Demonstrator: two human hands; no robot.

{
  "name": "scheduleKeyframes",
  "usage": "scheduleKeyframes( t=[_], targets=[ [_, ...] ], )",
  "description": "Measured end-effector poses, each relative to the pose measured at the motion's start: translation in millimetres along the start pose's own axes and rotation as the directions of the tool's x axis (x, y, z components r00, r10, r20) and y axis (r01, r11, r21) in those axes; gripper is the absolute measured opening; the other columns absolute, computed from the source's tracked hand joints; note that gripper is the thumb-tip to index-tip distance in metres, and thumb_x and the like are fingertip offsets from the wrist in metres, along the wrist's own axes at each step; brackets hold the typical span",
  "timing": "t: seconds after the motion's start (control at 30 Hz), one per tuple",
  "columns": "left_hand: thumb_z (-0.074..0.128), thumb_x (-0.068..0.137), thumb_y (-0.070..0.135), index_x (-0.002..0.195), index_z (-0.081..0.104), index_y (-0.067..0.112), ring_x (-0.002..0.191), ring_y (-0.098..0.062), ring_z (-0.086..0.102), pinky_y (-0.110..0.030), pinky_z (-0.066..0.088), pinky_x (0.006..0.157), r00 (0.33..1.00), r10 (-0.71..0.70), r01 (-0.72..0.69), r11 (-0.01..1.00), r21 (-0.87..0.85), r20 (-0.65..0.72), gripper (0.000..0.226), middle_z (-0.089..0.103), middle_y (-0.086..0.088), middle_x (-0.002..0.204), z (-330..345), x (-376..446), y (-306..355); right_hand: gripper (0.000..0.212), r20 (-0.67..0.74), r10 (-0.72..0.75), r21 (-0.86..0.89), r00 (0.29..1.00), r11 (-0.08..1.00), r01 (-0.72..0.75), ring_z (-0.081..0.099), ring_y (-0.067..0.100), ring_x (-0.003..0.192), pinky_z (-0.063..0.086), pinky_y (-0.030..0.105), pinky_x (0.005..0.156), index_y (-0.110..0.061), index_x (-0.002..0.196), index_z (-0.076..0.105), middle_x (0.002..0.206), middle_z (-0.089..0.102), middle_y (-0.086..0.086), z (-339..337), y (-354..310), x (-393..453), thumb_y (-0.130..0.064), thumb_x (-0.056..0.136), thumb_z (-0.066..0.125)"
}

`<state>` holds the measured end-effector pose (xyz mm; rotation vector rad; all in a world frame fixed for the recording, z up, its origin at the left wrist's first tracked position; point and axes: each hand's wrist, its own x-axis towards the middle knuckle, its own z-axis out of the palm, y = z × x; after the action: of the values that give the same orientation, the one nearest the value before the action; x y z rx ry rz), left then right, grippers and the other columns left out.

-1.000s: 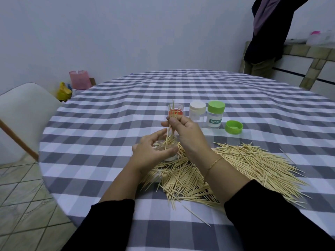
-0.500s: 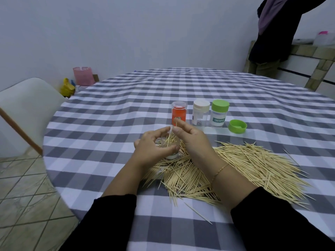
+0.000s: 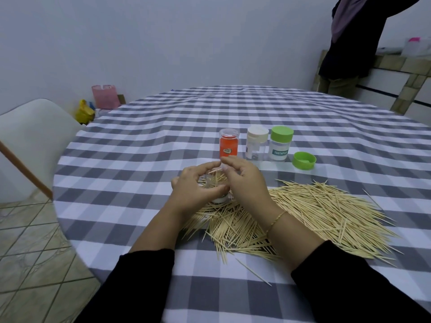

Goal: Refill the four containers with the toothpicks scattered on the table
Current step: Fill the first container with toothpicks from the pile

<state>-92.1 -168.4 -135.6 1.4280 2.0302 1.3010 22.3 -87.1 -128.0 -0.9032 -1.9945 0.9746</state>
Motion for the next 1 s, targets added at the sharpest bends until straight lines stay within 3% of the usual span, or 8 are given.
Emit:
scheduleKeyframes(
  t=[0.1, 0.2, 0.33, 0.53, 0.7, 0.77, 0.87, 1.0],
  targets=[
    [0.067, 0.053, 0.072, 0.102, 0.045, 0.079, 0.128, -0.015, 0.042, -0.050, 0.033, 0.109, 1.000, 0.016, -0.016, 1.000, 0.003, 0.014, 0.054, 0.049, 0.021, 0.116, 1, 2, -4, 0.028, 0.048, 0.072, 0.106, 0.996, 0.991, -0.076, 0.059, 0.005, 0.101, 0.048, 0.023, 0.088, -0.021, 0.120, 0.065, 0.112, 0.065, -0.005, -6, -4, -1, -0.023, 0.096, 0.053],
    [0.068, 0.052, 0.075, 0.105, 0.042, 0.081, 0.129, -0.017, 0.041, -0.050, 0.033, 0.109, 1.000, 0.008, -0.008, 1.000, -0.002, 0.020, 0.059, 0.052, 0.014, 0.125, 1, 3, -5, 0.027, 0.088, 0.067, 0.166, 0.994, 0.983, -0.081, 0.056, -0.006, 0.086, 0.042, 0.008, 0.072, -0.018, 0.120, 0.065, 0.099, 0.062, -0.012, -16, -8, -3, -0.022, 0.096, 0.053],
    [0.066, 0.051, 0.077, 0.100, 0.032, 0.088, 0.131, -0.017, 0.039, -0.050, 0.031, 0.111, 1.000, -0.001, 0.000, 1.000, 0.028, 0.020, 0.060, 0.051, 0.013, 0.127, 1, 3, -4, 0.030, 0.039, 0.138, 0.155, 0.990, 0.978, -0.142, 0.057, 0.008, 0.099, 0.040, 0.022, 0.082, -0.015, 0.122, 0.064, 0.108, 0.064, -0.006, -25, -7, -3, -0.027, 0.097, 0.052],
    [0.065, 0.052, 0.076, 0.100, 0.033, 0.086, 0.134, -0.018, 0.037, -0.052, 0.029, 0.112, 1.000, 0.004, -0.005, 0.999, 0.044, 0.015, 0.058, 0.048, 0.010, 0.131, 2, 1, -4, 0.027, 0.103, 0.220, 0.146, 0.970, 0.961, -0.233, 0.061, 0.006, 0.085, 0.043, 0.018, 0.067, -0.018, 0.103, 0.071, 0.094, 0.069, -0.006, -21, -8, -5, -0.040, 0.089, 0.060],
    [0.064, 0.054, 0.073, 0.104, 0.038, 0.083, 0.129, -0.017, 0.043, -0.049, 0.034, 0.109, 1.000, 0.006, -0.006, 1.000, 0.021, -0.011, 0.057, 0.054, 0.009, 0.131, 4, 3, -7, 0.025, 0.072, 0.094, 0.094, 0.993, 0.991, -0.100, 0.063, 0.013, 0.094, 0.053, 0.034, 0.081, -0.026, 0.109, 0.071, 0.101, 0.070, -0.004, -8, -12, -5, -0.035, 0.095, 0.053],
    [0.062, 0.058, 0.068, 0.111, 0.047, 0.074, 0.125, -0.013, 0.047, -0.049, 0.036, 0.107, 1.000, 0.030, -0.029, 0.999, 0.015, -0.010, 0.056, 0.060, 0.014, 0.123, 4, 4, -7, 0.029, 0.063, -0.014, -0.026, 0.998, 1.000, 0.015, 0.057, 0.017, 0.105, 0.047, 0.048, 0.091, -0.031, 0.107, 0.071, 0.109, 0.066, -0.006, -4, -9, -6, -0.042, 0.094, 0.047],
    [0.060, 0.056, 0.061, 0.102, 0.042, 0.081, 0.127, -0.017, 0.044, -0.049, 0.035, 0.108, 1.000, -0.018, 0.018, 1.000, 0.002, -0.012, 0.053, 0.055, 0.011, 0.128, 4, 3, -6, 0.031, 0.128, -0.022, -0.212, 0.991, 0.976, 0.049, 0.038, 0.020, 0.128, 0.032, 0.052, 0.104, -0.034, 0.112, 0.069, 0.135, 0.052, -0.006, -4, -4, -6, -0.044, 0.095, 0.045],
    [0.067, 0.056, 0.073, 0.111, 0.039, 0.080, 0.129, -0.015, 0.044, -0.049, 0.035, 0.109, 1.000, -0.004, 0.004, 1.000, 0.012, -0.016, 0.061, 0.055, 0.012, 0.129, 5, 4, -10, 0.033, 0.078, -0.033, -0.049, 0.996, 0.998, 0.037, 0.043, 0.018, 0.125, 0.036, 0.053, 0.103, -0.030, 0.114, 0.068, 0.131, 0.054, -0.006, -13, -5, -7, -0.045, 0.092, 0.047]
  ],
)
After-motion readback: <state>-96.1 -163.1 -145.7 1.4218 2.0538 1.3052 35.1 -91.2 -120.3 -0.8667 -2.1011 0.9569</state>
